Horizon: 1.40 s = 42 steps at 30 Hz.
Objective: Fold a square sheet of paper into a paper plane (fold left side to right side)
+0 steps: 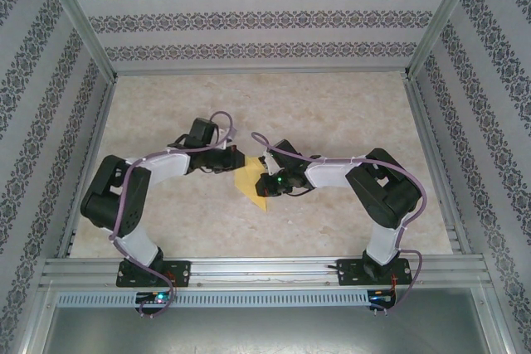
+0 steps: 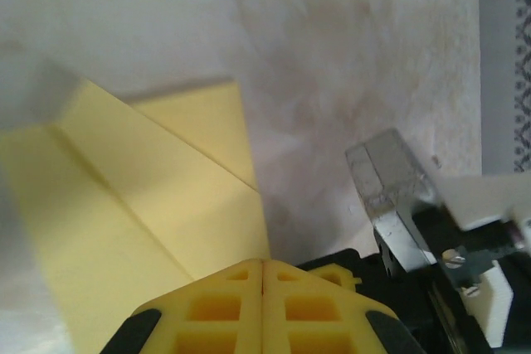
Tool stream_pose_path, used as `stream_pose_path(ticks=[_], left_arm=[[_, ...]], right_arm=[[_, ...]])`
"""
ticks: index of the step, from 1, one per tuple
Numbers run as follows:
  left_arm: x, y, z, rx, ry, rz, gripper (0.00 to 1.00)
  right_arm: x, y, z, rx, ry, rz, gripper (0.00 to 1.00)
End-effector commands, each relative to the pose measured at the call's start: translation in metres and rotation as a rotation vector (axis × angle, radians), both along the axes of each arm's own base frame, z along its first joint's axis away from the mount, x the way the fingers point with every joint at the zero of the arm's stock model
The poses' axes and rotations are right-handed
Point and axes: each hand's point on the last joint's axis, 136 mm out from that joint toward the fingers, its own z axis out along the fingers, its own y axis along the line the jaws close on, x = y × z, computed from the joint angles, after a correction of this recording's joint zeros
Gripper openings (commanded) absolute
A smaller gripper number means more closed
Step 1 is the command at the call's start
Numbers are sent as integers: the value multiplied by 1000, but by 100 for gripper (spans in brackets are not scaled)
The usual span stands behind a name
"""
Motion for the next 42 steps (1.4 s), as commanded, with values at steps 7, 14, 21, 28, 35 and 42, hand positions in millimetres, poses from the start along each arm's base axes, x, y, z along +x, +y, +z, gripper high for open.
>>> stream_pose_path(ticks=[7, 14, 21, 28, 35, 42], left_arm=[[3, -26, -29, -39, 44, -33, 6], [-6, -10, -61, 72, 106, 2, 5], [-21, 5, -82, 157, 162, 16, 5], [-24, 10, -87, 186, 172, 16, 2], [-22, 9, -86, 185, 169, 19, 1], [-21, 12, -87, 202, 174, 33, 1]], right_arm=[[-53, -68, -66, -303, 221, -47, 0], [-42, -51, -48, -222, 199, -43, 0], [-12, -12, 14, -23, 116, -24, 0], [-2, 8, 54, 150, 78, -26, 0], [1, 19, 36, 167, 117, -40, 0], [5, 25, 25, 148, 128, -39, 0]])
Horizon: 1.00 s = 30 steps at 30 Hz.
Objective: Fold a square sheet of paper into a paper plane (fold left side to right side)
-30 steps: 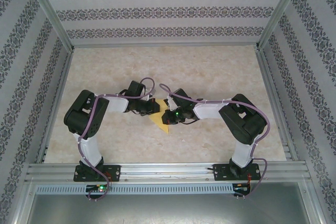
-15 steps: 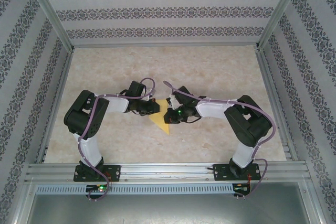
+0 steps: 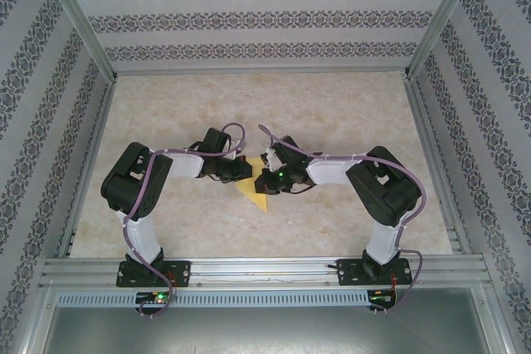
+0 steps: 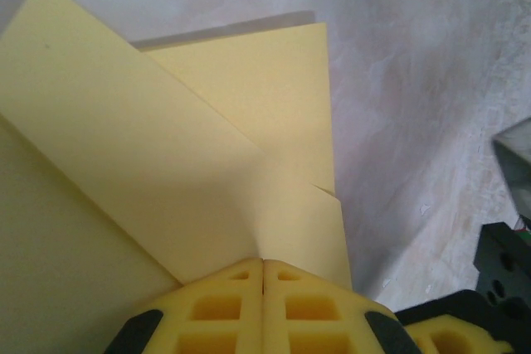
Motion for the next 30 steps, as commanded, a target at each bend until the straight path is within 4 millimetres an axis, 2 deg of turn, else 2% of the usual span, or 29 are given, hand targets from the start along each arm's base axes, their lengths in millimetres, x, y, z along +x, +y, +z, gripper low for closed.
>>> stream_pose_path(ticks=[1, 10, 30], left_arm=[[-15, 24, -34, 160, 79, 37, 1], [-13, 32, -41, 206, 96, 74, 0], [-10, 39, -46, 220, 105, 101, 0]], right_arm=[[3, 13, 7, 28, -12, 18, 0], [-17, 5, -13, -22, 48, 21, 0], [-47, -12, -23, -72, 101, 34, 0]])
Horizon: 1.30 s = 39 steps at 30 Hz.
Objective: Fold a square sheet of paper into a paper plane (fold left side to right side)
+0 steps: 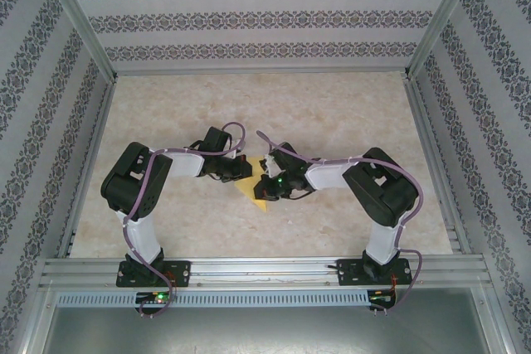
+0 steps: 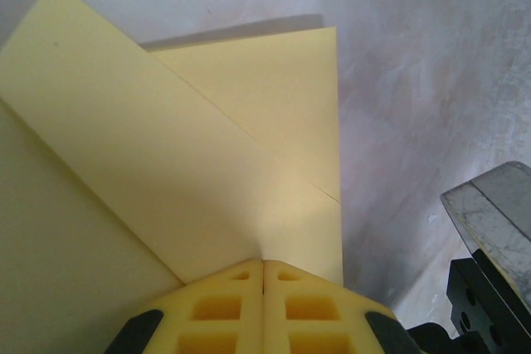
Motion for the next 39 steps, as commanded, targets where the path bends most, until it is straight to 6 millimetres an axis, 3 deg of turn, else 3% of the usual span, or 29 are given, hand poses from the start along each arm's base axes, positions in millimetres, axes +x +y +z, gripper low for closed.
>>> stream_pose_path(ticks=[1, 39], left_arm=[[-13, 37, -45, 193, 104, 85, 0], [-10, 44, -45, 200, 103, 96, 0]], right_arm=[[-30, -14, -12, -72, 83, 25, 0], [-71, -40, -22, -143, 128, 39, 0]])
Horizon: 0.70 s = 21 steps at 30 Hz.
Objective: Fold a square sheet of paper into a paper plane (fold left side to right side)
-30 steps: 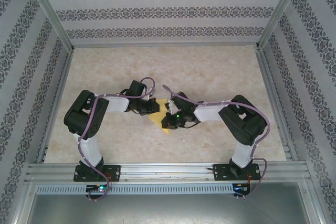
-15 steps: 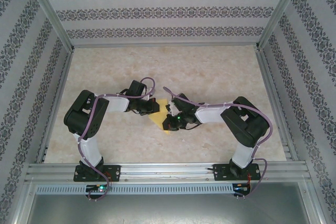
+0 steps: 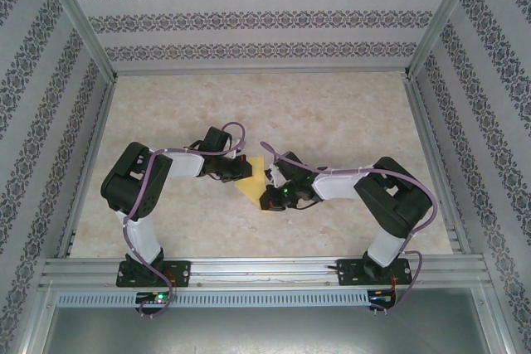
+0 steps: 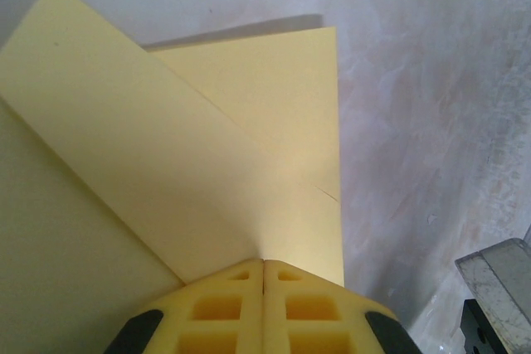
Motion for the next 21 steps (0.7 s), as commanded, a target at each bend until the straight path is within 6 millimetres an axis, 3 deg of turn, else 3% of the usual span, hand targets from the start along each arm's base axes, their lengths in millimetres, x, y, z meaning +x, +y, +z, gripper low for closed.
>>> stream_pose_path(ticks=[1, 7, 12, 17, 21], left_arm=[[-10, 44, -45, 198, 99, 94, 0], [-10, 41, -41, 182, 94, 90, 0], [-4, 31, -23, 123, 60, 85, 0], [8, 9, 13, 31, -8, 59, 7], [20, -5, 50, -49, -90, 54, 14]], right_arm=[[-37, -22, -21, -101, 124, 18, 0], [-44, -27, -24, -99, 140, 16, 0], [-47, -27, -12, -67, 129, 20, 0], [-33, -24, 24, 20, 50, 14, 1], [-4, -34, 44, 57, -41, -30, 16]])
